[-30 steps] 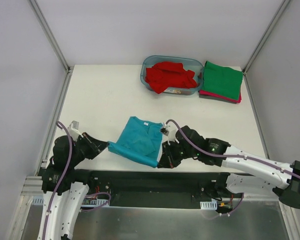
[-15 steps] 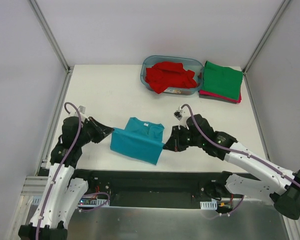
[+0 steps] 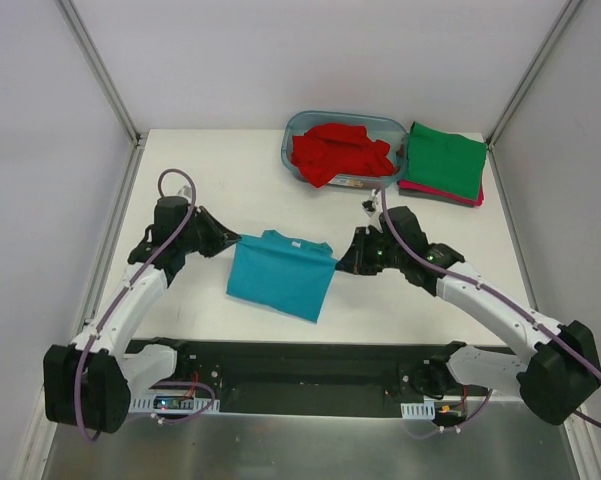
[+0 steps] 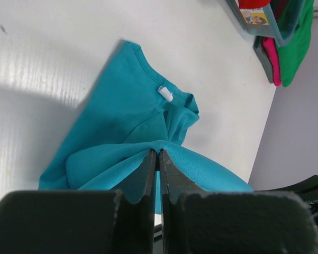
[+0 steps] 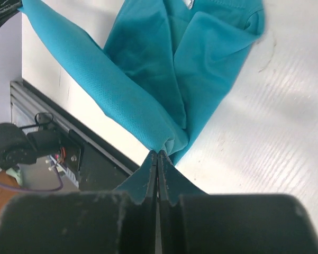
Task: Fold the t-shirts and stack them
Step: Fold the long partially folded tshirt into a neat square
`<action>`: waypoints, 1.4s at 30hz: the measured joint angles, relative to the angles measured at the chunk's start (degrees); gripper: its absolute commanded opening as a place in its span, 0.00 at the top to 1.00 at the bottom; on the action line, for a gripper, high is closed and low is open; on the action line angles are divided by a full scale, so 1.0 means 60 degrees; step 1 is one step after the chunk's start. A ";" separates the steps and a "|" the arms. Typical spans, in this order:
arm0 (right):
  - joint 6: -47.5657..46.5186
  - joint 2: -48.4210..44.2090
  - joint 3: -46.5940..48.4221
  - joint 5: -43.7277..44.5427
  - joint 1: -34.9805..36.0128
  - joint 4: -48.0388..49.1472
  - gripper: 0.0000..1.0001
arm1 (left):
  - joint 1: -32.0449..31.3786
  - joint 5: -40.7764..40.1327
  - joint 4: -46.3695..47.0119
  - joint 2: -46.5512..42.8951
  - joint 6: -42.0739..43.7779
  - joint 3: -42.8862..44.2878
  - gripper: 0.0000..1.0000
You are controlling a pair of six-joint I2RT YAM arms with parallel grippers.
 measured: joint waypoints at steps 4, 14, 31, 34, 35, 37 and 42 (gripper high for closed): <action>-0.0044 0.0597 0.0124 -0.0040 -0.0492 0.0437 0.99 | -0.0007 -0.0007 0.0397 0.1155 0.0299 0.0572 1.00; -0.0062 0.2095 0.0393 0.0044 -0.1231 0.1122 0.99 | -0.0160 -0.0051 0.0969 0.3909 0.0827 0.1763 1.00; -0.0047 0.3927 0.0710 0.0922 -0.1803 0.1566 0.85 | -0.0484 0.0342 0.1311 0.7202 0.1253 0.3796 0.66; 0.0080 0.4025 0.0798 0.1435 -0.1891 0.1424 0.52 | -0.0481 0.0361 0.1300 0.7373 0.1424 0.4018 0.20; 0.0120 0.4029 0.0834 0.1614 -0.1912 0.1370 0.48 | -0.0481 0.0404 0.1293 0.7388 0.1512 0.4109 0.06; 0.0131 0.3971 0.0903 0.1876 -0.1934 0.1326 0.45 | -0.0481 0.0641 0.1300 0.7388 0.1628 0.4295 0.01; 0.0026 0.3158 0.0882 0.2047 -0.1752 0.1246 0.17 | -0.0699 0.1042 0.1373 0.6914 0.1785 0.4320 0.01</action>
